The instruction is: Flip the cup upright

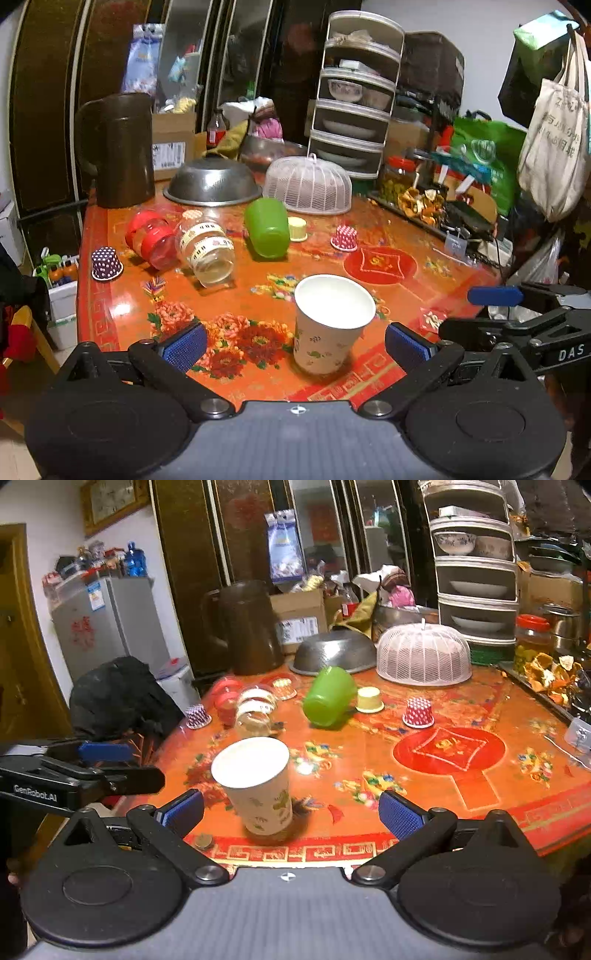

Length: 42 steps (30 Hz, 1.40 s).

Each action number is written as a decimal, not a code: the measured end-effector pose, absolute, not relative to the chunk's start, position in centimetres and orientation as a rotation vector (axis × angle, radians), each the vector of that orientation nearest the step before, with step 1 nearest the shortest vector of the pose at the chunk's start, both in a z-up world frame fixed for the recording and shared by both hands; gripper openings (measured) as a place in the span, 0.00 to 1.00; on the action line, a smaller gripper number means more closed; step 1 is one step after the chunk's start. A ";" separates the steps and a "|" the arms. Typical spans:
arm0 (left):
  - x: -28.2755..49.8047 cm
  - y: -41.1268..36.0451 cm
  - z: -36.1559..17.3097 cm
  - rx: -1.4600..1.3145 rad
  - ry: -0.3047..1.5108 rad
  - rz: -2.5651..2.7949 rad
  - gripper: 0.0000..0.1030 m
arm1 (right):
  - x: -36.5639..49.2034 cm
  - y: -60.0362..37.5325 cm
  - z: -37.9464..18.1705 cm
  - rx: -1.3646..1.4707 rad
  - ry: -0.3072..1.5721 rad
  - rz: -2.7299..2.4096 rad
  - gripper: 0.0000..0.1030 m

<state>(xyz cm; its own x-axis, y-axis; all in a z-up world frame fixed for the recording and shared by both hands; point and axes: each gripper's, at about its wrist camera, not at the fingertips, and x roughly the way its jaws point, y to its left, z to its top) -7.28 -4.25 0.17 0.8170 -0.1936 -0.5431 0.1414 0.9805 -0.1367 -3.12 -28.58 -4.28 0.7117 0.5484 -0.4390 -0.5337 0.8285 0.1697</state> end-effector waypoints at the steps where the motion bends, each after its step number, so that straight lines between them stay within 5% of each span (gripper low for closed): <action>1: -7.3 -4.3 0.4 -0.086 0.590 -0.179 1.00 | -3.2 -28.7 -4.4 0.030 0.493 0.591 0.99; 42: -6.0 -4.8 -0.6 -0.108 0.678 -0.192 1.00 | -2.6 -28.7 -4.7 0.060 0.497 0.623 0.99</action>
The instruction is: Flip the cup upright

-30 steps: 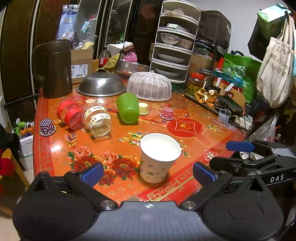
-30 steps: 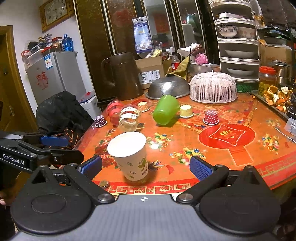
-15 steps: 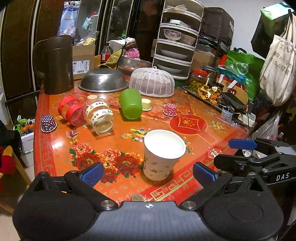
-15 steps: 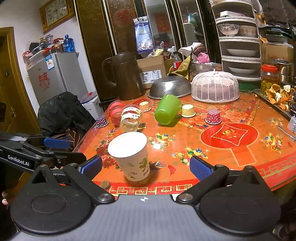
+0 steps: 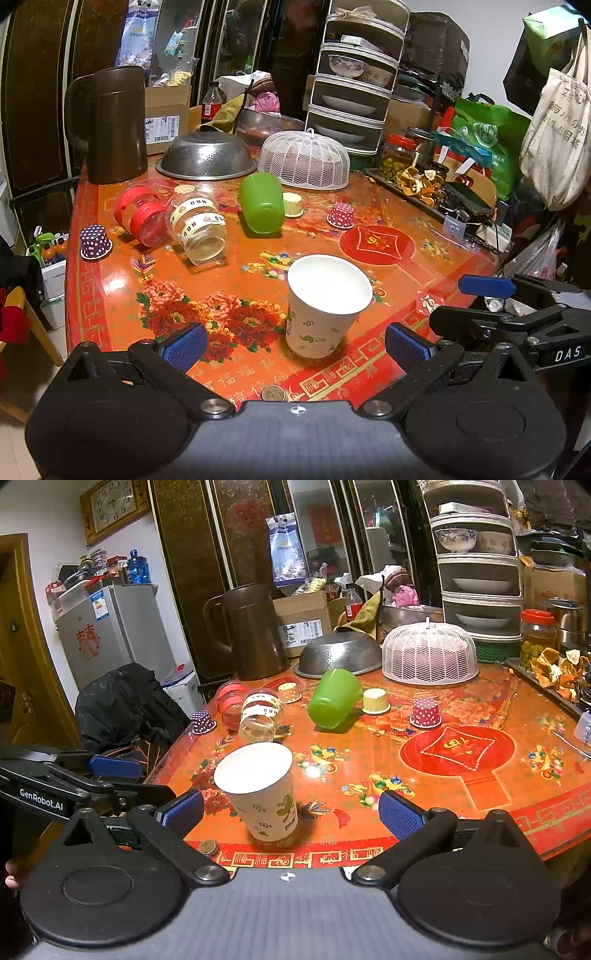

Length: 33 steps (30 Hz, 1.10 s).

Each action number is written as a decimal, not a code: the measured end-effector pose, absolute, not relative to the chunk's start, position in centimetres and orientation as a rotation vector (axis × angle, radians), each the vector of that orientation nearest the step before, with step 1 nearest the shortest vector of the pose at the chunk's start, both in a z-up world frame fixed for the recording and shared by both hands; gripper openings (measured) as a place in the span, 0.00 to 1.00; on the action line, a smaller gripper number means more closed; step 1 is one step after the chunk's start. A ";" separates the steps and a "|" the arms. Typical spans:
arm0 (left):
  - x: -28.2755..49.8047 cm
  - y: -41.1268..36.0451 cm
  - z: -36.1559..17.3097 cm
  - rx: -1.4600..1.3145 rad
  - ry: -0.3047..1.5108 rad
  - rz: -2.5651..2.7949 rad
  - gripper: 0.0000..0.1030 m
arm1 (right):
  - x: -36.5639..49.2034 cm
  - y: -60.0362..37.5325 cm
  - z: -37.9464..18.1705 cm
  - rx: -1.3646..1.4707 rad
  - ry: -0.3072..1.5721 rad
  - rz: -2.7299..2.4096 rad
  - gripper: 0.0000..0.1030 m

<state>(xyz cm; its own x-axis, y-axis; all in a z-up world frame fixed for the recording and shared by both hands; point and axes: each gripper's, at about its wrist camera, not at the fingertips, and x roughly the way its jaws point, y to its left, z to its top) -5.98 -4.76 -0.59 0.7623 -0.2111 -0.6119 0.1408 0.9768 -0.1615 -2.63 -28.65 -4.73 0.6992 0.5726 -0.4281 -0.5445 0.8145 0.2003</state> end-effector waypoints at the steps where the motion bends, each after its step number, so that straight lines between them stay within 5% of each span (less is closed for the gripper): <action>1: -6.0 -4.8 -0.6 -0.108 0.679 -0.192 1.00 | -2.6 -28.7 -4.7 0.060 0.497 0.623 0.99; 33: -5.6 -4.9 -1.1 -0.103 0.697 -0.185 1.00 | -2.7 -28.9 -4.7 0.071 0.487 0.631 0.99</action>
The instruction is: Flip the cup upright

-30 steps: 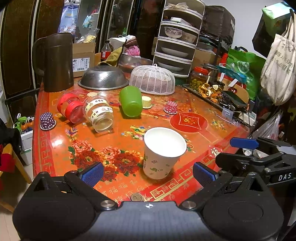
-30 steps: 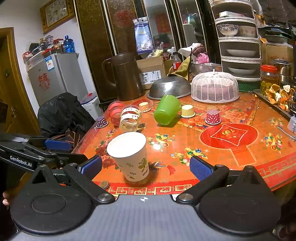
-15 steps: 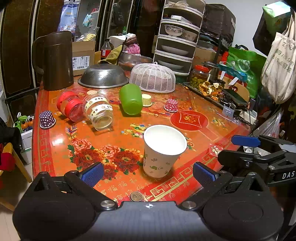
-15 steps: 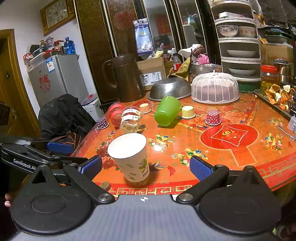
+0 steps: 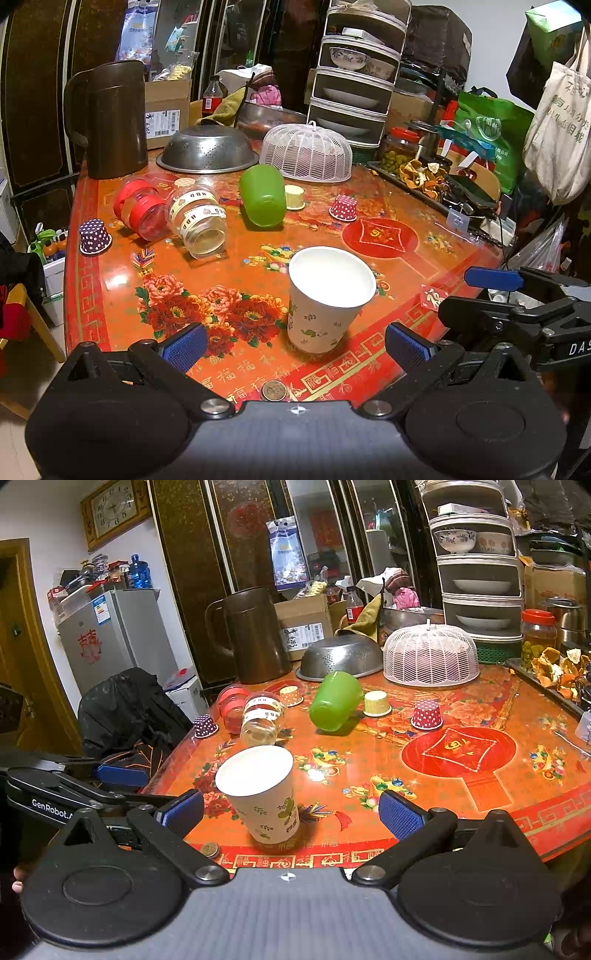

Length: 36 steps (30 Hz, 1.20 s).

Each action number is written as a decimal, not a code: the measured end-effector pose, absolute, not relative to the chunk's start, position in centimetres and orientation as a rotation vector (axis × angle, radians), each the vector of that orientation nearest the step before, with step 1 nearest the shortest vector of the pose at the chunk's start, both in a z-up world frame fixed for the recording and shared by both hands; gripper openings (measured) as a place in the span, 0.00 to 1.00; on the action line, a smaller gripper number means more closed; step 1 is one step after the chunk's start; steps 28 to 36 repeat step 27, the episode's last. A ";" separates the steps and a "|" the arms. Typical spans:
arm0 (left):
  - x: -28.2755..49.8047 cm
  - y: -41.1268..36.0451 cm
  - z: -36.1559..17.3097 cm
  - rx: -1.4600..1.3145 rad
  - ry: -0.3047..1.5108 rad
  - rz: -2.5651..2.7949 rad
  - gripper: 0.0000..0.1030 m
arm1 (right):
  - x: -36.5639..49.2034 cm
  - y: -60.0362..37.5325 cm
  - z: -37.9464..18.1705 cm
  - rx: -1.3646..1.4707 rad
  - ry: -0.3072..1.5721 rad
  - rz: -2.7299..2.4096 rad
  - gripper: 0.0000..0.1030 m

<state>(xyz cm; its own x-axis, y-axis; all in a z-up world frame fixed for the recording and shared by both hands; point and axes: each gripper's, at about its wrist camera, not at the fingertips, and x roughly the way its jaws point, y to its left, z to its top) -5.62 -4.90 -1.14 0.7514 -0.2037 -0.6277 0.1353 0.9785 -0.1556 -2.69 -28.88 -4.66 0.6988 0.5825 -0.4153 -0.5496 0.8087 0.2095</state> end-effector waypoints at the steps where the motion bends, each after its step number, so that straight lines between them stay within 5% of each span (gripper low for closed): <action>1: -5.6 -4.9 -1.1 -0.103 0.696 -0.185 1.00 | -2.7 -28.9 -4.7 0.072 0.486 0.632 0.99; 36: -5.6 -5.5 -1.0 -0.049 0.682 -0.152 1.00 | -2.7 -28.8 -4.7 0.072 0.486 0.634 0.99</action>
